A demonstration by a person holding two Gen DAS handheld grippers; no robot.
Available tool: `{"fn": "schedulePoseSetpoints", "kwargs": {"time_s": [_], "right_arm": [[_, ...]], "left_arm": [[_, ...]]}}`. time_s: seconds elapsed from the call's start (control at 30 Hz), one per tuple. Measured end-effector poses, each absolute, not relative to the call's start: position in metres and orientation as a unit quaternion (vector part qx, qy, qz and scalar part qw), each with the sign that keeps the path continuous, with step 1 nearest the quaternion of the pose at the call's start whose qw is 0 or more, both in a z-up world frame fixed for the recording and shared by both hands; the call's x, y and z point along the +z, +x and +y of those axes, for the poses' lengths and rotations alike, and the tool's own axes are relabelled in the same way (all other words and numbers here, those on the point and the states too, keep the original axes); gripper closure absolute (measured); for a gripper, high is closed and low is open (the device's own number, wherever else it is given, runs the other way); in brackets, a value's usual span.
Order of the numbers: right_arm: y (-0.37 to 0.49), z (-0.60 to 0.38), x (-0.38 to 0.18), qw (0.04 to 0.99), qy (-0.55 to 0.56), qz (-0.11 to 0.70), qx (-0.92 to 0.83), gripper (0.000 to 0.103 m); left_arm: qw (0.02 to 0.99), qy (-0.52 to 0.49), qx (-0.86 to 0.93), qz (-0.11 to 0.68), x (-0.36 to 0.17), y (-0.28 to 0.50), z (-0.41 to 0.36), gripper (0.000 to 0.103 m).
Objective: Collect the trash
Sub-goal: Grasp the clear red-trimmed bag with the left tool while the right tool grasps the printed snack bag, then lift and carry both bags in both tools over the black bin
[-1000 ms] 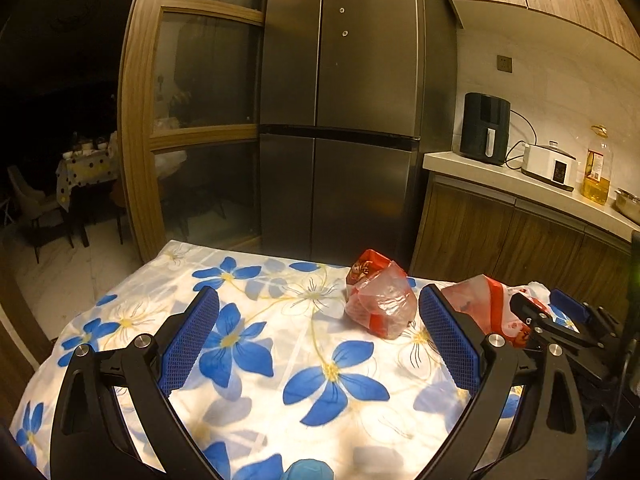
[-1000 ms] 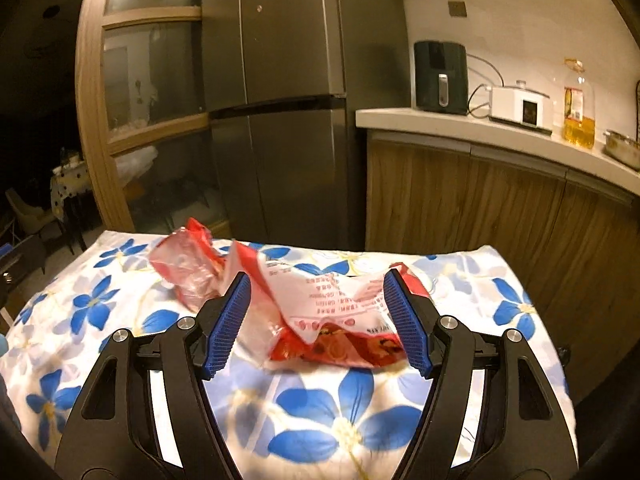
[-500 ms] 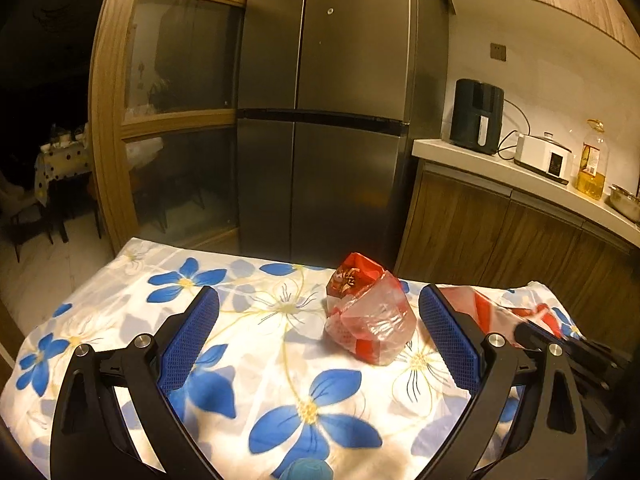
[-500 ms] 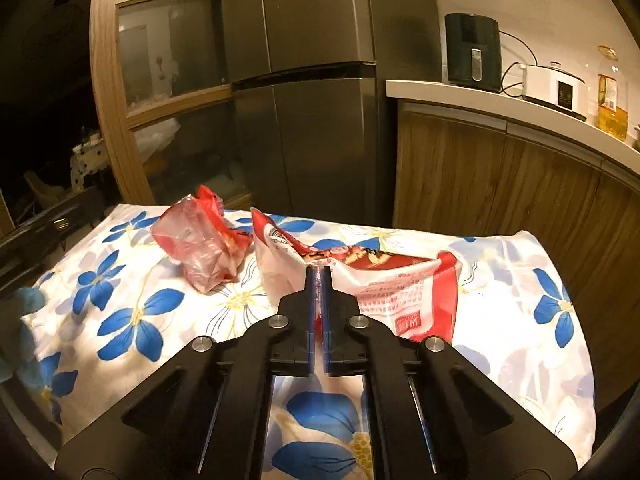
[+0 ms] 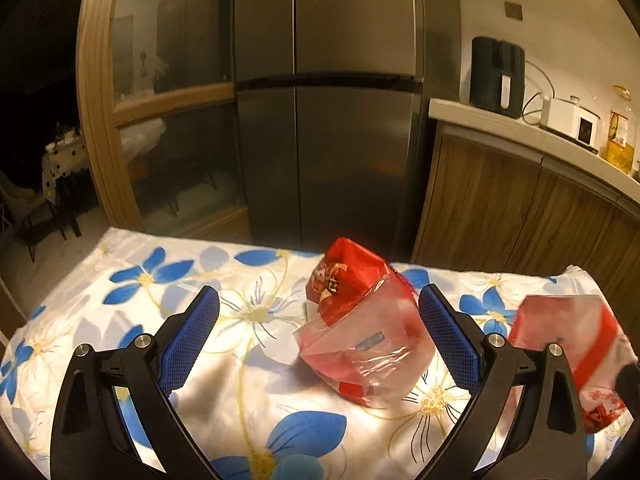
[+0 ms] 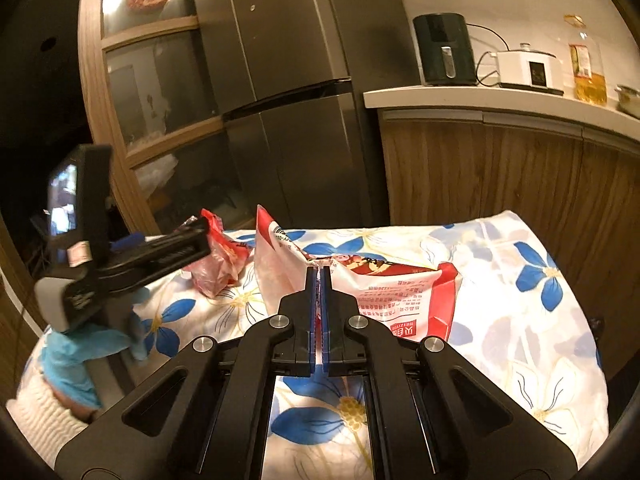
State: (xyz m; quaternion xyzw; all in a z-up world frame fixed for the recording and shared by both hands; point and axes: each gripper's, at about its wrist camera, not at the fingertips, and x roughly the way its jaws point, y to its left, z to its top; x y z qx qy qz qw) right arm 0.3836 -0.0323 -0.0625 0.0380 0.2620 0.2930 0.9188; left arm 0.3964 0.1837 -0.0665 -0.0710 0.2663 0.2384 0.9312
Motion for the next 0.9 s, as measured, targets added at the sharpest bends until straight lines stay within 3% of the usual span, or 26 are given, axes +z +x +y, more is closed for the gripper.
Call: {"fn": "schedulePoseSetpoints", "kwargs": {"time_s": [0.07, 0.23, 0.43, 0.9], "right_arm": [[0.385, -0.034, -0.065, 0.917, 0.045, 0.266, 0.293, 0.101], [0.384, -0.036, -0.067, 0.916, 0.053, 0.268, 0.294, 0.101], [0.380, -0.036, -0.065, 0.918, 0.048, 0.263, 0.293, 0.102], [0.344, -0.059, -0.039, 0.928, 0.045, 0.235, 0.285, 0.102]], "left_arm": [[0.928, -0.082, 0.232, 0.278, -0.070, 0.402, 0.188, 0.015], [0.920, -0.094, 0.218, 0.312, -0.084, 0.410, 0.194, 0.057], [0.918, -0.077, 0.221, 0.320, -0.087, 0.408, 0.187, 0.078], [0.921, -0.074, 0.224, 0.310, -0.071, 0.342, 0.159, 0.087]]}}
